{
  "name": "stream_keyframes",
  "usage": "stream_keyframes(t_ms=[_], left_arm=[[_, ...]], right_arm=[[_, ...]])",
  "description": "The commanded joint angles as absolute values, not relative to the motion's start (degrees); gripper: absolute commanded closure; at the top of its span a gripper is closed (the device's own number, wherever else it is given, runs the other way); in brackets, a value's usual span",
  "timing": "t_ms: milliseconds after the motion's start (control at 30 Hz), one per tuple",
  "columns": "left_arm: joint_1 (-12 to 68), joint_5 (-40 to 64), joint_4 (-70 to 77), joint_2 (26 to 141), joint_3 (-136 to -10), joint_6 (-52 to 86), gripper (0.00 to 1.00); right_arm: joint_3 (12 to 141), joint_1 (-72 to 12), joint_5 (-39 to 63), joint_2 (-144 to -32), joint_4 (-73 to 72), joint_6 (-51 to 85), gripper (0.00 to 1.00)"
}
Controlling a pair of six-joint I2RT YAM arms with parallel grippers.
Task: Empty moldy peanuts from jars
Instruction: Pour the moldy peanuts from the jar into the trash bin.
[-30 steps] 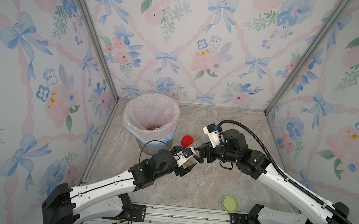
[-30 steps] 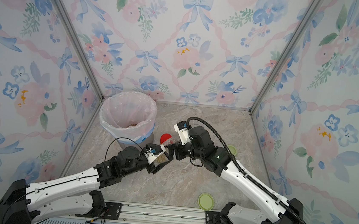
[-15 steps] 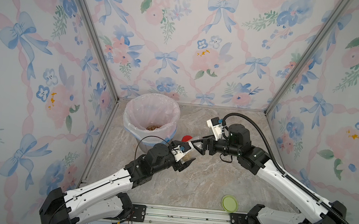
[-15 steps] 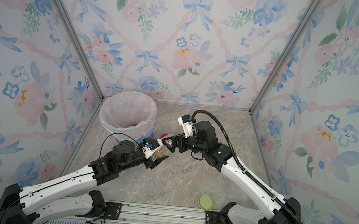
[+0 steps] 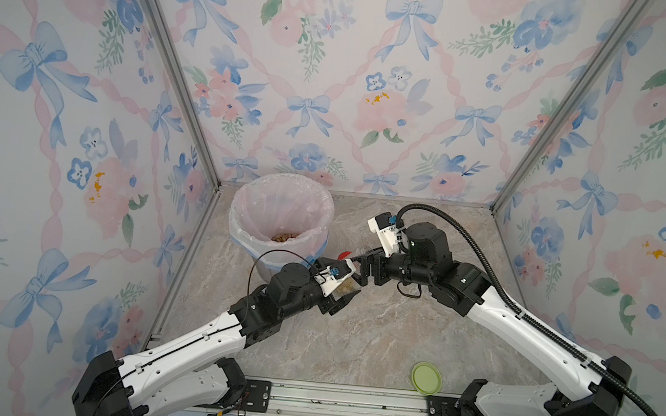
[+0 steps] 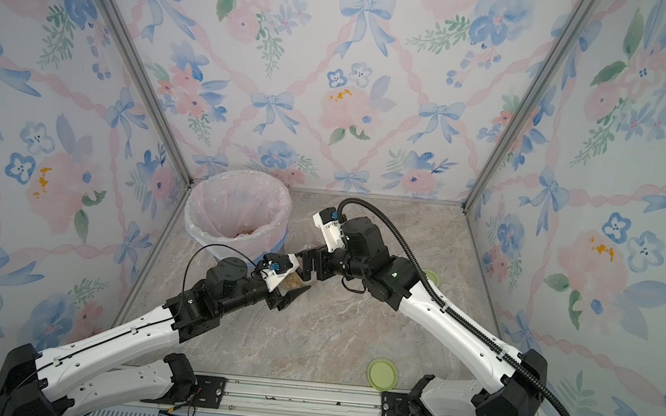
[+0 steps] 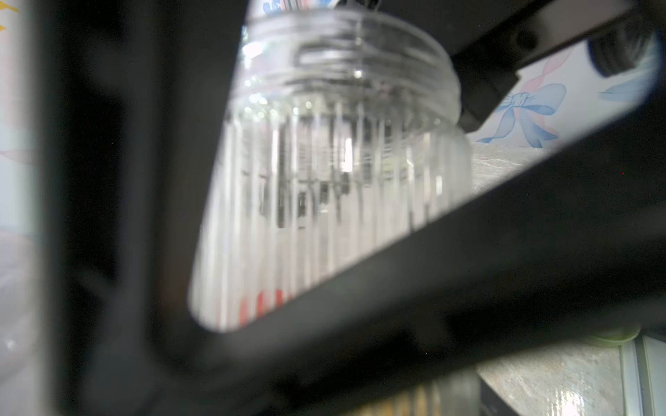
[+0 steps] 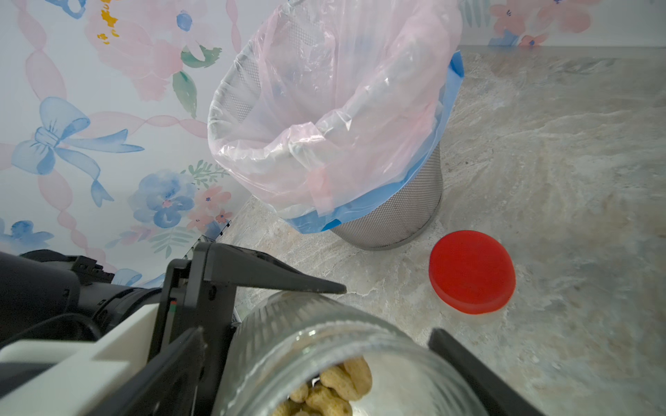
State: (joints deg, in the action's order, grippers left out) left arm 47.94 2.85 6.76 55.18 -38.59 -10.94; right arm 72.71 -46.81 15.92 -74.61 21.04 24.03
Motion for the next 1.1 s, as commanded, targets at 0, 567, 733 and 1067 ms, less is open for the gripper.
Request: stream_keyframes(t_ms=[0,567,733,1067], left_arm=[[47.55,4.0,14.37,56.42,-40.49,-11.54,1.0],[45.01,3.53,14.33,53.83,-44.31,-12.75,1.0],[42.22,3.3,13.12,52.53,-45.87,-13.76,1.0],[32.2,-0.74,1.22,52.71,-56.83,-18.78,1.0]], right_arm=[[76.31,-51.19,15.6,-73.86,25.27,24.14,0.0],[84.52,-49.91,-1.03,-71.46,23.17,22.58,0.03],[82.85,-44.49,0.22,-68.6,17.28,26.66,0.03],[80.81,-32.38,6.67,-67.08,11.93,31.11,0.03]])
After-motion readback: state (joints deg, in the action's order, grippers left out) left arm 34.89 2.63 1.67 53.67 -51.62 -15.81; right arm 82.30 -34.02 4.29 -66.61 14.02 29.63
